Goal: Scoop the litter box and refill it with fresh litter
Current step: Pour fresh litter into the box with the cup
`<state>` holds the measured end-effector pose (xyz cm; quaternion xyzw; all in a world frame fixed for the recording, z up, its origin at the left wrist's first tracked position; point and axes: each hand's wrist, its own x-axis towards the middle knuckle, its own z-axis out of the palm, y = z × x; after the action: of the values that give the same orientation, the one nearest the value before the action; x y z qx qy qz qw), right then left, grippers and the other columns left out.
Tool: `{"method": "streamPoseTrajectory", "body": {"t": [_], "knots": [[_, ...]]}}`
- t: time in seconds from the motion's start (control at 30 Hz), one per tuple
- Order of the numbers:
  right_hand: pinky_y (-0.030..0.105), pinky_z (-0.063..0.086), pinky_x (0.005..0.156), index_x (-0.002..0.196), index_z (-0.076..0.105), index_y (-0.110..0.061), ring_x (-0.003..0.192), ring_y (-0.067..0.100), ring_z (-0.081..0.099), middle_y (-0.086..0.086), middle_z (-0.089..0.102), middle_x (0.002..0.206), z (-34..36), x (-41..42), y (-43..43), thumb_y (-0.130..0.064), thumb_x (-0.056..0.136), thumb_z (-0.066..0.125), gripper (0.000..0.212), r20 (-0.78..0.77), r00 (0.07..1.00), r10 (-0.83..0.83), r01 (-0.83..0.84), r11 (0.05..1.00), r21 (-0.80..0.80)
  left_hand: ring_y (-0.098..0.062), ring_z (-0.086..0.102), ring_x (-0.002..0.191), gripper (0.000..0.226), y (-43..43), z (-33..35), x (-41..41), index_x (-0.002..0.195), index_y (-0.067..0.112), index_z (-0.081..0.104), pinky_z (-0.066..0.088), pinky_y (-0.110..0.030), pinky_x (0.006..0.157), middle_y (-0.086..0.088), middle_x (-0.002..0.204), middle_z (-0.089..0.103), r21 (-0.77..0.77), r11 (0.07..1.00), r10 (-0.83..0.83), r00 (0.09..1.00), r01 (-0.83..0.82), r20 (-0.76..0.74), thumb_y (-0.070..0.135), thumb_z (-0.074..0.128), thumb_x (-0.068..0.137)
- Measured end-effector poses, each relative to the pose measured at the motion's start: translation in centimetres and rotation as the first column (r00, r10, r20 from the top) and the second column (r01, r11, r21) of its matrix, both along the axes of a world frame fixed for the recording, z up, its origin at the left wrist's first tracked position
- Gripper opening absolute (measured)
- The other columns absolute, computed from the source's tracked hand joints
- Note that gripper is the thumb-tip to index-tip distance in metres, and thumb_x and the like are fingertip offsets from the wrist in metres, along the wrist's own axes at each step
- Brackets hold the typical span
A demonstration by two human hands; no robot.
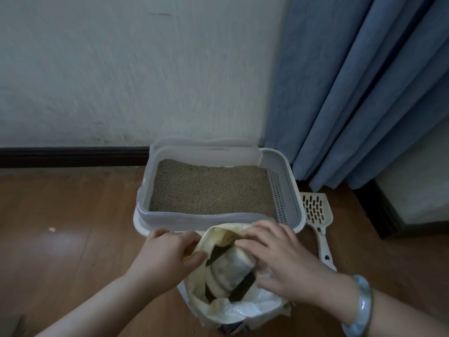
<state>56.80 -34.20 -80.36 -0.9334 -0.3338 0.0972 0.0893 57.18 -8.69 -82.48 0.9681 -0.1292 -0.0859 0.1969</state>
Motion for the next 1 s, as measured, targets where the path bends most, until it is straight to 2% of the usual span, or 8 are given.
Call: {"method": "streamPoseTrajectory", "body": {"t": [0.1,0.2,0.3,0.4,0.53,0.63,0.83,1.0], "knots": [[0.022,0.017,0.108,0.133,0.034,-0.038,0.129,-0.001,0.02,-0.02,0.028,0.135,-0.1,-0.3,-0.8,-0.037,0.083,0.06,0.056,0.011,0.99,-0.144,0.142,0.981,0.131,-0.003,0.055,0.072,0.055,-0.2,0.2,-0.3,0.089,0.031,0.057,0.029,-0.022,0.09,0.012,0.075,0.062,0.059,0.998,0.001,1.0,0.0,-0.016,0.072,0.026,0.07],[0.012,0.031,0.09,0.122,0.037,-0.038,0.113,-0.004,0.037,-0.023,0.035,0.12,0.0,-0.9,-2.0,-0.042,0.081,0.066,0.05,-0.225,0.866,-0.446,0.492,0.838,0.235,-0.002,0.053,0.076,0.05,-0.3,0.4,-1.0,0.086,0.03,0.056,0.032,-0.024,0.08,0.015,0.074,0.061,0.123,0.992,0.008,0.998,-0.001,-0.061,0.074,0.036,0.071],[0.015,0.044,0.07,0.105,0.048,-0.035,0.088,-0.006,0.056,-0.021,0.056,0.103,-0.2,-1.0,-3.0,-0.045,0.076,0.071,0.037,-0.494,0.672,-0.552,0.678,0.727,0.11,-0.01,0.057,0.079,0.036,-0.7,0.9,-1.5,0.087,0.027,0.055,0.034,-0.027,0.074,0.011,0.079,0.063,0.178,0.984,0.027,0.994,-0.008,-0.104,0.061,0.043,0.084],[0.016,0.045,0.048,0.096,0.057,-0.029,0.058,-0.004,0.061,-0.007,0.067,0.086,-0.1,-0.8,-2.7,-0.025,0.082,0.07,0.019,-0.631,0.564,-0.532,0.707,0.706,0.037,-0.014,0.057,0.077,0.021,-0.9,1.8,-1.3,0.08,0.025,0.05,0.04,-0.027,0.063,0.009,0.082,0.059,0.217,0.976,0.031,0.984,0.009,-0.178,0.043,0.045,0.091],[0.017,0.049,0.053,0.093,0.063,-0.029,0.066,0.0,0.064,-0.007,0.07,0.082,1.7,0.1,-1.1,-0.011,0.079,0.069,0.023,-0.63,0.59,-0.505,0.71,0.696,0.107,-0.012,0.057,0.072,0.016,1.0,3.0,-1.0,0.077,0.024,0.053,0.048,-0.028,0.062,0.007,0.079,0.059,0.228,0.973,0.08,0.967,-0.023,-0.242,0.027,0.044,0.09],[0.02,0.046,0.048,0.086,0.065,-0.019,0.056,0.009,0.063,0.0,0.068,0.072,3.4,0.5,1.0,-0.006,0.08,0.068,0.014,-0.68,0.589,-0.437,0.701,0.695,0.159,-0.012,0.057,0.071,0.015,4.1,4.8,-0.7,0.081,0.023,0.056,0.047,-0.026,0.062,0.007,0.079,0.059,0.266,0.958,0.16,0.968,-0.105,-0.193,0.026,0.045,0.09],[0.024,0.048,0.046,0.087,0.064,-0.013,0.048,0.01,0.06,0.001,0.064,0.067,5.6,1.6,8.7,-0.001,0.077,0.065,0.016,-0.711,0.645,-0.28,0.622,0.732,0.277,-0.012,0.058,0.068,0.022,12.1,9.9,-0.9,0.064,0.026,0.052,0.042,-0.026,0.055,0.007,0.07,0.06,0.29,0.899,0.368,0.925,-0.327,-0.096,0.024,0.049,0.086],[0.031,0.053,0.049,0.084,0.061,-0.009,0.049,0.015,0.061,0.004,0.063,0.068,7.1,4.6,17.2,0.002,0.076,0.065,0.014,-0.735,0.649,-0.196,0.647,0.649,0.399,-0.013,0.059,0.075,0.017,19.5,13.5,2.0,0.083,0.031,0.064,0.047,-0.026,0.061,0.01,0.079,0.063,0.362,0.78,0.554,0.832,-0.511,-0.019,0.025,0.047,0.083]]}}
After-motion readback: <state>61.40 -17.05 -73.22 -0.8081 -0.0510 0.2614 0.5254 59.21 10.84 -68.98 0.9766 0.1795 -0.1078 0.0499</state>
